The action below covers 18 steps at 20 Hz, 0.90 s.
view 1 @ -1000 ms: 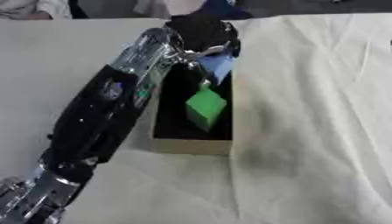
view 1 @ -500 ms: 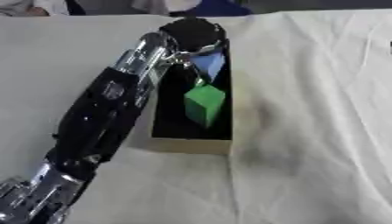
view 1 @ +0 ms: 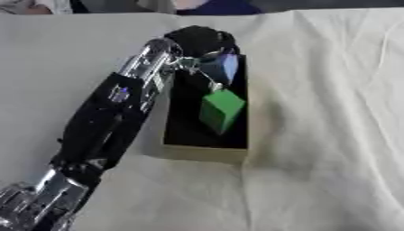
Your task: Pick up objects on the table and place them in the box.
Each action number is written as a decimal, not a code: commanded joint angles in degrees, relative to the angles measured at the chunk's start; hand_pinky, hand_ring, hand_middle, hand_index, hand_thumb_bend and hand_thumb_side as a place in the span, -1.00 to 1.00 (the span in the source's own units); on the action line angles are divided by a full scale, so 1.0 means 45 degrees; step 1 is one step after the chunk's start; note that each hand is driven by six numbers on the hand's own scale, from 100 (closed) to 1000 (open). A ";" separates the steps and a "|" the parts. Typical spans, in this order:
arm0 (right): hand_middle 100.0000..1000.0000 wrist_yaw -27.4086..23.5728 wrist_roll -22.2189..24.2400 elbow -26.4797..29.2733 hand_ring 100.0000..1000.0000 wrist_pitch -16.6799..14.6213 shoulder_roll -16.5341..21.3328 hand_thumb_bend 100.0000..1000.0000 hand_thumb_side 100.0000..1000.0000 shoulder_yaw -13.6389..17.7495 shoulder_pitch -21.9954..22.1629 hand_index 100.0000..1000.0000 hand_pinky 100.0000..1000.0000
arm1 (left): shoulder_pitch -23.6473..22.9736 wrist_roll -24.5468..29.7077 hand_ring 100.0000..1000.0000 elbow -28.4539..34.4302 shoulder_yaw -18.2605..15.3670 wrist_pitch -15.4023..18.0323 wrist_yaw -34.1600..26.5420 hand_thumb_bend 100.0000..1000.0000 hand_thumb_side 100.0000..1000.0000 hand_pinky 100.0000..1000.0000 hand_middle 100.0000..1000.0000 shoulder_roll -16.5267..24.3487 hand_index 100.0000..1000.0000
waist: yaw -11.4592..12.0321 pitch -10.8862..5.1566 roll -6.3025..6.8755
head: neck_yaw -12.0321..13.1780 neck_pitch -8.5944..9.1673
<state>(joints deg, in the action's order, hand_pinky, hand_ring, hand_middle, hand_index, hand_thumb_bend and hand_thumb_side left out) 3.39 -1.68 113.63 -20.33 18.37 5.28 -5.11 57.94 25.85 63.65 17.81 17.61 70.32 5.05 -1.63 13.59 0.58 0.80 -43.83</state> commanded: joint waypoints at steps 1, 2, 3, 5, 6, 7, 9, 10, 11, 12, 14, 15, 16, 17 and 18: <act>0.22 0.0024 0.0036 0.0213 0.57 -0.0033 0.0148 -1.00 0.78 0.0065 -0.0136 0.64 0.65 | 0.0107 0.0222 0.72 0.0294 0.0123 -0.0026 -0.0011 -0.25 -0.28 0.56 0.70 0.0075 0.82 | 0.0010 -0.0163 -0.0048 | -0.0035 -0.0064; 0.22 0.0020 0.0035 0.0213 0.57 -0.0033 0.0151 -1.00 0.78 0.0069 -0.0135 0.64 0.65 | 0.0112 0.0254 0.71 0.0365 0.0135 -0.0038 -0.0031 -0.25 -0.26 0.56 0.69 0.0090 0.81 | 0.0019 -0.0171 -0.0052 | -0.0033 -0.0064; 0.22 0.0015 0.0032 0.0213 0.57 -0.0036 0.0155 -1.00 0.78 0.0073 -0.0135 0.64 0.65 | 0.0116 0.0284 0.71 0.0435 0.0144 -0.0053 -0.0056 -0.26 -0.27 0.56 0.69 0.0106 0.80 | 0.0028 -0.0177 -0.0056 | -0.0035 -0.0064; 0.22 0.0001 0.0029 0.0213 0.57 -0.0039 0.0158 -1.00 0.78 0.0077 -0.0136 0.64 0.65 | 0.0122 0.0309 0.69 0.0593 0.0144 -0.0099 -0.0103 -0.30 -0.31 0.53 0.65 0.0127 0.78 | 0.0043 -0.0200 -0.0066 | -0.0044 -0.0064; 0.22 -0.0006 0.0026 0.0213 0.57 -0.0038 0.0159 -1.00 0.78 0.0082 -0.0131 0.64 0.65 | 0.0126 0.0299 0.68 0.0694 0.0140 -0.0123 -0.0144 -0.32 -0.32 0.53 0.64 0.0146 0.78 | 0.0053 -0.0217 -0.0068 | -0.0051 -0.0064; 0.22 -0.0013 0.0023 0.0213 0.57 -0.0035 0.0159 -1.00 0.78 0.0087 -0.0127 0.64 0.65 | 0.0126 0.0280 0.67 0.0811 0.0137 -0.0153 -0.0190 -0.34 -0.33 0.52 0.63 0.0170 0.77 | 0.0060 -0.0231 -0.0070 | -0.0056 -0.0064; 0.22 -0.0027 0.0015 0.0213 0.57 -0.0026 0.0159 -1.00 0.78 0.0099 -0.0119 0.64 0.65 | 0.0134 0.0208 0.66 0.1166 0.0104 -0.0218 -0.0369 -0.37 -0.34 0.51 0.63 0.0251 0.77 | 0.0076 -0.0268 -0.0071 | -0.0078 -0.0064; 0.22 -0.0033 0.0010 0.0213 0.57 -0.0021 0.0162 -1.00 0.77 0.0106 -0.0113 0.64 0.65 | 0.0145 0.0181 0.65 0.1387 0.0080 -0.0259 -0.0488 -0.39 -0.32 0.51 0.62 0.0314 0.77 | 0.0085 -0.0287 -0.0070 | -0.0097 -0.0064; 0.22 -0.0039 0.0005 0.0213 0.57 -0.0018 0.0167 -1.00 0.77 0.0112 -0.0109 0.64 0.65 | 0.0156 0.0166 0.65 0.1626 0.0052 -0.0301 -0.0638 -0.40 -0.30 0.51 0.62 0.0392 0.77 | 0.0093 -0.0303 -0.0068 | -0.0115 -0.0064; 0.22 -0.0045 0.0000 0.0213 0.57 -0.0018 0.0172 -1.00 0.77 0.0117 -0.0106 0.64 0.65 | 0.0169 0.0177 0.65 0.1867 0.0023 -0.0357 -0.0814 -0.40 -0.27 0.50 0.62 0.0478 0.78 | 0.0100 -0.0318 -0.0065 | -0.0134 -0.0064; 0.22 -0.0054 -0.0003 0.0213 0.57 -0.0019 0.0179 -1.00 0.77 0.0121 -0.0104 0.64 0.65 | 0.0174 0.0273 0.65 0.2198 0.0003 -0.0469 -0.1094 -0.40 -0.27 0.50 0.62 0.0598 0.78 | 0.0104 -0.0330 -0.0062 | -0.0149 -0.0064; 0.22 -0.0057 -0.0006 0.0213 0.57 -0.0017 0.0182 -1.00 0.77 0.0128 -0.0096 0.64 0.65 | 0.0206 0.0287 0.64 0.2377 -0.0042 -0.0517 -0.1262 -0.43 0.09 0.49 0.60 0.0678 0.80 | 0.0116 -0.0349 -0.0058 | -0.0205 -0.0064; 0.22 -0.0059 -0.0020 0.0213 0.57 -0.0015 0.0194 -1.00 0.77 0.0146 -0.0081 0.64 0.65 | 0.0273 0.0230 0.64 0.2728 -0.0169 -0.0558 -0.1701 -0.40 0.19 0.49 0.61 0.0904 0.82 | 0.0141 -0.0380 -0.0047 | -0.0335 -0.0064; 0.22 -0.0061 -0.0032 0.0213 0.57 -0.0013 0.0208 -1.00 0.77 0.0159 -0.0069 0.64 0.65 | 0.0311 0.0272 0.64 0.3061 -0.0258 -0.0625 -0.2245 -0.39 0.27 0.48 0.62 0.1140 0.83 | 0.0156 -0.0402 -0.0038 | -0.0455 -0.0064; 0.22 -0.0064 -0.0041 0.0213 0.57 -0.0013 0.0219 -1.00 0.76 0.0167 -0.0064 0.64 0.65 | 0.0329 0.0383 0.63 0.3321 -0.0313 -0.0712 -0.2757 -0.42 0.35 0.47 0.61 0.1322 0.83 | 0.0167 -0.0419 -0.0032 | -0.0559 -0.0064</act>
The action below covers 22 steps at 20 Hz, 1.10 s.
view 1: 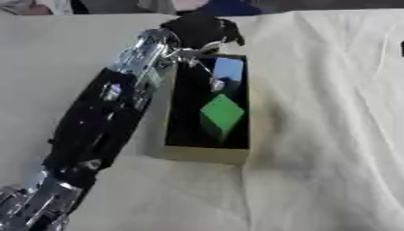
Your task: Pick up objects on the table and place them in the box.
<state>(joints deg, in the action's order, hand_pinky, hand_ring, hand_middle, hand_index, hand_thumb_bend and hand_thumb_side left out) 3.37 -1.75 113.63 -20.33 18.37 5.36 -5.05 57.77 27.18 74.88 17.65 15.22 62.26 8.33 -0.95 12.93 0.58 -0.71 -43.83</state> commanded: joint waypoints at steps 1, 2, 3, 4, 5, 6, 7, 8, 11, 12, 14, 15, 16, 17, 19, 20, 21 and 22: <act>0.22 -0.0063 -0.0033 0.0213 0.57 -0.0014 0.0230 -1.00 0.76 0.0154 -0.0074 0.64 0.65 | 0.0378 0.0230 0.62 0.1044 -0.0328 -0.0275 -0.1549 -0.45 0.36 0.46 0.60 0.0764 0.83 | 0.0027 -0.0290 -0.0028 | -0.0338 -0.0064; 0.22 -0.0066 -0.0040 0.0213 0.57 -0.0015 0.0239 -1.00 0.76 0.0161 -0.0067 0.64 0.65 | 0.0393 0.0385 0.61 0.1255 -0.0376 -0.0395 -0.2083 -0.48 0.36 0.46 0.59 0.0928 0.83 | 0.0038 -0.0305 -0.0023 | -0.0424 -0.0064; 0.22 -0.0067 -0.0048 0.0213 0.57 -0.0013 0.0248 -1.00 0.76 0.0169 -0.0057 0.64 0.65 | 0.0403 0.0495 0.61 0.1493 -0.0436 -0.0513 -0.2528 -0.49 0.36 0.45 0.59 0.1106 0.83 | 0.0052 -0.0319 -0.0017 | -0.0509 -0.0064; 0.22 -0.0067 -0.0056 0.0213 0.57 -0.0011 0.0255 -1.00 0.77 0.0176 -0.0049 0.64 0.65 | 0.0400 0.0598 0.61 0.1712 -0.0482 -0.0629 -0.2869 -0.50 0.37 0.45 0.59 0.1253 0.83 | 0.0062 -0.0328 -0.0013 | -0.0576 -0.0064; 0.22 -0.0066 -0.0065 0.0213 0.57 -0.0006 0.0260 -1.00 0.77 0.0182 -0.0041 0.64 0.65 | 0.0394 0.0683 0.62 0.1929 -0.0538 -0.0738 -0.3137 -0.48 0.37 0.46 0.59 0.1395 0.83 | 0.0076 -0.0336 -0.0010 | -0.0652 -0.0064; 0.22 -0.0066 -0.0066 0.0213 0.57 -0.0004 0.0262 -1.00 0.76 0.0181 -0.0043 0.64 0.65 | 0.0381 0.0769 0.62 0.2126 -0.0581 -0.0830 -0.3325 -0.48 0.38 0.46 0.59 0.1514 0.82 | 0.0084 -0.0340 -0.0010 | -0.0702 -0.0064; 0.22 -0.0067 -0.0066 0.0213 0.57 -0.0008 0.0263 -1.00 0.76 0.0180 -0.0048 0.64 0.65 | 0.0356 0.0843 0.61 0.2295 -0.0617 -0.0903 -0.3467 -0.50 0.38 0.45 0.58 0.1607 0.82 | 0.0088 -0.0343 -0.0009 | -0.0733 -0.0064; 0.22 -0.0067 -0.0070 0.0213 0.57 -0.0011 0.0264 -1.00 0.76 0.0184 -0.0046 0.64 0.65 | 0.0321 0.0889 0.60 0.2464 -0.0664 -0.0972 -0.3586 -0.53 0.36 0.44 0.57 0.1687 0.81 | 0.0093 -0.0344 -0.0009 | -0.0760 -0.0064; 0.22 -0.0048 -0.0122 0.0213 0.57 -0.0021 0.0281 -1.00 0.76 0.0237 -0.0030 0.64 0.65 | 0.0088 0.0700 0.56 0.3325 -0.0949 -0.1181 -0.4005 -0.60 0.35 0.40 0.53 0.2041 0.80 | 0.0105 -0.0344 0.0005 | -0.0848 -0.0064; 0.22 -0.0037 -0.0144 0.0213 0.57 -0.0026 0.0290 -1.00 0.76 0.0259 -0.0023 0.64 0.65 | -0.0040 0.0527 0.55 0.3710 -0.1086 -0.1305 -0.4235 -0.62 0.32 0.38 0.52 0.2206 0.80 | 0.0117 -0.0345 0.0013 | -0.0904 -0.0064; 0.23 -0.0005 -0.0200 0.0213 0.57 -0.0039 0.0312 -1.00 0.79 0.0315 0.0000 0.64 0.65 | -0.0386 -0.0029 0.52 0.4572 -0.1407 -0.1687 -0.5093 -0.78 0.55 0.37 0.50 0.2562 0.79 | 0.0154 -0.0355 0.0033 | -0.1043 -0.0064; 0.23 0.0009 -0.0240 0.0213 0.57 -0.0050 0.0326 -1.00 0.75 0.0347 0.0005 0.64 0.65 | -0.0604 -0.0426 0.52 0.5050 -0.1590 -0.1951 -0.5748 -0.63 0.30 0.37 0.48 0.2773 0.79 | 0.0177 -0.0367 0.0045 | -0.1100 -0.0064; 0.23 0.0021 -0.0279 0.0213 0.57 -0.0065 0.0343 -1.00 0.75 0.0376 0.0008 0.64 0.65 | -0.0830 -0.0835 0.51 0.5515 -0.1752 -0.2232 -0.6436 -0.64 0.30 0.35 0.46 0.3000 0.79 | 0.0200 -0.0377 0.0054 | -0.1150 -0.0064; 0.23 0.0034 -0.0320 0.0213 0.57 -0.0084 0.0368 -1.00 0.74 0.0408 0.0016 0.64 0.65 | -0.1093 -0.1323 0.50 0.5992 -0.1927 -0.2528 -0.7173 -0.64 0.30 0.34 0.46 0.3249 0.79 | 0.0226 -0.0388 0.0061 | -0.1202 -0.0064; 0.23 0.0063 -0.0414 0.0213 0.57 -0.0141 0.0432 -1.00 0.73 0.0475 0.0028 0.64 0.65 | -0.1762 -0.2562 0.48 0.6960 -0.2327 -0.3081 -0.8714 -0.62 0.26 0.32 0.43 0.3751 0.78 | 0.0295 -0.0408 0.0069 | -0.1274 -0.0064; 0.23 0.0077 -0.0458 0.0213 0.57 -0.0171 0.0456 -1.00 0.73 0.0504 0.0035 0.64 0.65 | -0.2123 -0.3220 0.47 0.7400 -0.2509 -0.3314 -0.9431 -0.63 0.25 0.31 0.42 0.3975 0.78 | 0.0331 -0.0415 0.0068 | -0.1305 -0.0064; 0.23 0.0091 -0.0500 0.0213 0.57 -0.0197 0.0477 -1.00 0.73 0.0531 0.0042 0.64 0.65 | -0.2495 -0.3877 0.46 0.7809 -0.2679 -0.3510 -1.0075 -0.62 0.24 0.31 0.42 0.4187 0.78 | 0.0366 -0.0420 0.0065 | -0.1341 -0.0064; 0.24 0.0104 -0.0540 0.0213 0.57 -0.0219 0.0491 -1.00 0.72 0.0554 0.0048 0.64 0.65 | -0.2841 -0.4470 0.46 0.8172 -0.2816 -0.3672 -1.0620 -0.62 0.23 0.31 0.41 0.4370 0.77 | 0.0399 -0.0421 0.0059 | -0.1376 -0.0064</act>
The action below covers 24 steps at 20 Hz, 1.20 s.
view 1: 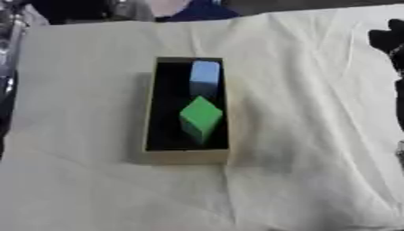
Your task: Pick up objects on the table and place them in the box.
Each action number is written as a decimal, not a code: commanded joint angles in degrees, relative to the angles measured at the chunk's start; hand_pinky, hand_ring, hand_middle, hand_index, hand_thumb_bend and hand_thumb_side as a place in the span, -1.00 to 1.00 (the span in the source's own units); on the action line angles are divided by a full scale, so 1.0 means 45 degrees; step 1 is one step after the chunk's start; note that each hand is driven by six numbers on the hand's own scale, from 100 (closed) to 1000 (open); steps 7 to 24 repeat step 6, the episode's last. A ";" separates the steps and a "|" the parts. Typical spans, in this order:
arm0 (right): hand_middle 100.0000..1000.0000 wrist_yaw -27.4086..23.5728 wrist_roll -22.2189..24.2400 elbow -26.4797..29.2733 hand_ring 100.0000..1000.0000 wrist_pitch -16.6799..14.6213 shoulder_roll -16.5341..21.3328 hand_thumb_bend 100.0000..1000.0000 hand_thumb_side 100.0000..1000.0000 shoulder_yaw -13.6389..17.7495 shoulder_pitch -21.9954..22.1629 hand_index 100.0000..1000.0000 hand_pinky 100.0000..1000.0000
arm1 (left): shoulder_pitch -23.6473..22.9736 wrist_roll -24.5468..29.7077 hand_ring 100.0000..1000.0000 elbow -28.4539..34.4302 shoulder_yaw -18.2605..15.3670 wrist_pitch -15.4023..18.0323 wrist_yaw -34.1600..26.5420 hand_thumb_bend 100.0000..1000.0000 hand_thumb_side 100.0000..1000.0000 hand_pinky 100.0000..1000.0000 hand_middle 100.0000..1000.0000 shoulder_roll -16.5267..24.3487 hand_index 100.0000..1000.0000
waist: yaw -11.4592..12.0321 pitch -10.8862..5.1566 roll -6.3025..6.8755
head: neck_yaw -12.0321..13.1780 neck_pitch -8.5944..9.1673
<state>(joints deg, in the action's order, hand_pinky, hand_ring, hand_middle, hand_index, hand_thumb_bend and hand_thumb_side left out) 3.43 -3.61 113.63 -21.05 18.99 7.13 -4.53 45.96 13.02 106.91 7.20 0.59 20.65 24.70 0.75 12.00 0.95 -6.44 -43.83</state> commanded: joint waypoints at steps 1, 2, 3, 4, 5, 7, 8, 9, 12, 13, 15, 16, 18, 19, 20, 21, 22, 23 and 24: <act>0.24 0.0100 -0.0174 0.0213 0.57 -0.0082 0.0365 -1.00 0.72 0.0188 -0.0065 0.64 0.65 | -0.0615 -0.1962 0.45 0.1374 -0.0667 -0.0508 -0.1869 -0.61 0.22 0.31 0.40 0.0901 0.77 | 0.0067 -0.0214 -0.0035 | -0.0137 -0.0063; 0.24 0.0108 -0.0223 0.0213 0.57 -0.0103 0.0372 -1.00 0.72 0.0209 -0.0060 0.64 0.65 | -0.0953 -0.2593 0.45 0.1543 -0.0815 -0.0468 -0.2305 -0.60 0.19 0.31 0.40 0.1051 0.77 | 0.0103 -0.0214 -0.0048 | -0.0167 -0.0063; 0.24 0.0115 -0.0271 0.0213 0.57 -0.0121 0.0377 -1.00 0.72 0.0228 -0.0056 0.64 0.65 | -0.1273 -0.3231 0.44 0.1626 -0.0966 -0.0315 -0.2675 -0.58 0.16 0.30 0.38 0.1184 0.76 | 0.0138 -0.0213 -0.0064 | -0.0198 -0.0063; 0.24 0.0122 -0.0320 0.0213 0.57 -0.0142 0.0383 -1.00 0.72 0.0245 -0.0056 0.64 0.65 | -0.1579 -0.3887 0.42 0.1667 -0.1118 -0.0062 -0.2996 -0.55 0.14 0.30 0.37 0.1307 0.76 | 0.0170 -0.0212 -0.0080 | -0.0224 -0.0063; 0.24 0.0127 -0.0377 0.0213 0.57 -0.0166 0.0389 -1.00 0.71 0.0268 -0.0053 0.64 0.65 | -0.1906 -0.4589 0.42 0.1687 -0.1287 0.0333 -0.3285 -0.49 0.10 0.30 0.37 0.1411 0.76 | 0.0210 -0.0209 -0.0101 | -0.0261 -0.0063; 0.24 0.0132 -0.0438 0.0213 0.57 -0.0192 0.0397 -1.00 0.71 0.0290 -0.0051 0.64 0.65 | -0.2224 -0.5247 0.42 0.1697 -0.1432 0.0786 -0.3541 -0.47 0.07 0.30 0.37 0.1493 0.76 | 0.0242 -0.0206 -0.0120 | -0.0290 -0.0063; 0.24 0.0132 -0.0438 0.0213 0.57 -0.0192 0.0397 -1.00 0.71 0.0290 -0.0051 0.64 0.65 | -0.2224 -0.5247 0.42 0.1697 -0.1432 0.0786 -0.3541 -0.47 0.07 0.30 0.37 0.1493 0.76 | 0.0242 -0.0206 -0.0120 | -0.0290 -0.0063; 0.24 0.0132 -0.0438 0.0213 0.57 -0.0192 0.0397 -1.00 0.71 0.0290 -0.0051 0.64 0.65 | -0.2224 -0.5247 0.42 0.1697 -0.1432 0.0786 -0.3541 -0.47 0.07 0.30 0.37 0.1493 0.76 | 0.0242 -0.0206 -0.0120 | -0.0290 -0.0063; 0.24 0.0132 -0.0438 0.0213 0.57 -0.0192 0.0397 -1.00 0.71 0.0290 -0.0051 0.64 0.65 | -0.2224 -0.5247 0.42 0.1697 -0.1432 0.0786 -0.3541 -0.47 0.07 0.30 0.37 0.1493 0.76 | 0.0242 -0.0206 -0.0120 | -0.0290 -0.0063; 0.24 0.0132 -0.0438 0.0213 0.57 -0.0192 0.0397 -1.00 0.71 0.0290 -0.0051 0.64 0.65 | -0.2224 -0.5247 0.42 0.1697 -0.1432 0.0786 -0.3541 -0.47 0.07 0.30 0.37 0.1493 0.76 | 0.0242 -0.0206 -0.0120 | -0.0290 -0.0063; 0.24 0.0132 -0.0438 0.0213 0.57 -0.0192 0.0397 -1.00 0.71 0.0290 -0.0051 0.64 0.65 | -0.2224 -0.5247 0.42 0.1697 -0.1432 0.0786 -0.3541 -0.47 0.07 0.30 0.37 0.1493 0.76 | 0.0242 -0.0206 -0.0120 | -0.0290 -0.0063; 0.24 0.0132 -0.0438 0.0213 0.57 -0.0192 0.0397 -1.00 0.71 0.0290 -0.0051 0.64 0.65 | -0.2224 -0.5247 0.42 0.1697 -0.1432 0.0786 -0.3541 -0.47 0.07 0.30 0.37 0.1493 0.76 | 0.0242 -0.0206 -0.0120 | -0.0290 -0.0063; 0.24 0.0132 -0.0438 0.0213 0.57 -0.0192 0.0397 -1.00 0.71 0.0290 -0.0051 0.64 0.65 | -0.2224 -0.5247 0.42 0.1697 -0.1432 0.0786 -0.3541 -0.47 0.07 0.30 0.37 0.1493 0.76 | 0.0242 -0.0206 -0.0120 | -0.0290 -0.0063; 0.24 0.0132 -0.0438 0.0213 0.57 -0.0192 0.0397 -1.00 0.71 0.0290 -0.0051 0.64 0.65 | -0.2224 -0.5247 0.42 0.1697 -0.1432 0.0786 -0.3541 -0.47 0.07 0.30 0.37 0.1493 0.76 | 0.0242 -0.0206 -0.0120 | -0.0290 -0.0063; 0.24 0.0132 -0.0438 0.0213 0.57 -0.0192 0.0397 -1.00 0.71 0.0290 -0.0051 0.64 0.65 | -0.2224 -0.5247 0.42 0.1697 -0.1432 0.0786 -0.3541 -0.47 0.07 0.30 0.37 0.1493 0.76 | 0.0242 -0.0206 -0.0120 | -0.0290 -0.0063; 0.24 0.0132 -0.0438 0.0213 0.57 -0.0192 0.0397 -1.00 0.71 0.0290 -0.0051 0.64 0.65 | -0.2224 -0.5247 0.42 0.1697 -0.1432 0.0786 -0.3541 -0.47 0.07 0.30 0.37 0.1493 0.76 | 0.0242 -0.0206 -0.0120 | -0.0290 -0.0063; 0.24 0.0132 -0.0438 0.0213 0.57 -0.0192 0.0397 -1.00 0.71 0.0290 -0.0051 0.64 0.65 | -0.2224 -0.5247 0.42 0.1697 -0.1432 0.0786 -0.3541 -0.47 0.07 0.30 0.37 0.1493 0.76 | 0.0242 -0.0206 -0.0120 | -0.0290 -0.0063; 0.24 0.0132 -0.0438 0.0213 0.57 -0.0192 0.0397 -1.00 0.71 0.0290 -0.0051 0.64 0.65 | -0.2224 -0.5247 0.42 0.1697 -0.1432 0.0786 -0.3541 -0.47 0.07 0.30 0.37 0.1493 0.76 | 0.0242 -0.0206 -0.0120 | -0.0290 -0.0063; 0.24 0.0132 -0.0438 0.0213 0.57 -0.0192 0.0397 -1.00 0.71 0.0290 -0.0051 0.64 0.65 | -0.2224 -0.5247 0.42 0.1697 -0.1432 0.0786 -0.3541 -0.47 0.07 0.30 0.37 0.1493 0.76 | 0.0242 -0.0206 -0.0120 | -0.0290 -0.0063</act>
